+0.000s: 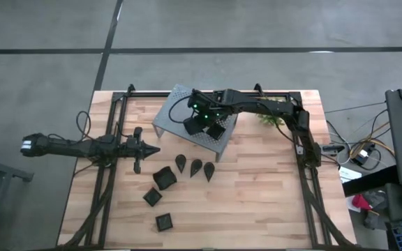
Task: Pick & Place Mini shaped plates
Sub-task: Put the right drop shaped plate on the shelf, then stack the right drop shaped plate into the drop shaped plate on the shelf
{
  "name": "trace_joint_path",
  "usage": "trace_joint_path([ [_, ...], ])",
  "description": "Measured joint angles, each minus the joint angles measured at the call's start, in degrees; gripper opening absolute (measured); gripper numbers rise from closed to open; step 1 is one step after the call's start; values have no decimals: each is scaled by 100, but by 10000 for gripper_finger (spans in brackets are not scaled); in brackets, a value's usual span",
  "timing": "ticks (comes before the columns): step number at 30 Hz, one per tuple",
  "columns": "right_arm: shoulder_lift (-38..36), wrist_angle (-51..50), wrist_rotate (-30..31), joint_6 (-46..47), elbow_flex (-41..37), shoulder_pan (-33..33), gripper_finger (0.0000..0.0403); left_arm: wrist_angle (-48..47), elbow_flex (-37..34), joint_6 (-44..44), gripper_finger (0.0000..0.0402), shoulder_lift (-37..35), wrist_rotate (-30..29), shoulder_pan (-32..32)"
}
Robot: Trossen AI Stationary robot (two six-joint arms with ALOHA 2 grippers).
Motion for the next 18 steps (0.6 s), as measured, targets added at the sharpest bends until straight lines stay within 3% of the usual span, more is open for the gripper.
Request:
trace_joint_path([
  [6, 0, 8, 13, -125, 0, 2, 20, 0, 0, 0, 0, 0, 0, 1],
  [18, -39, 31, 12, -311, 89, 20, 92, -2, 2, 0, 0, 0, 0, 2],
])
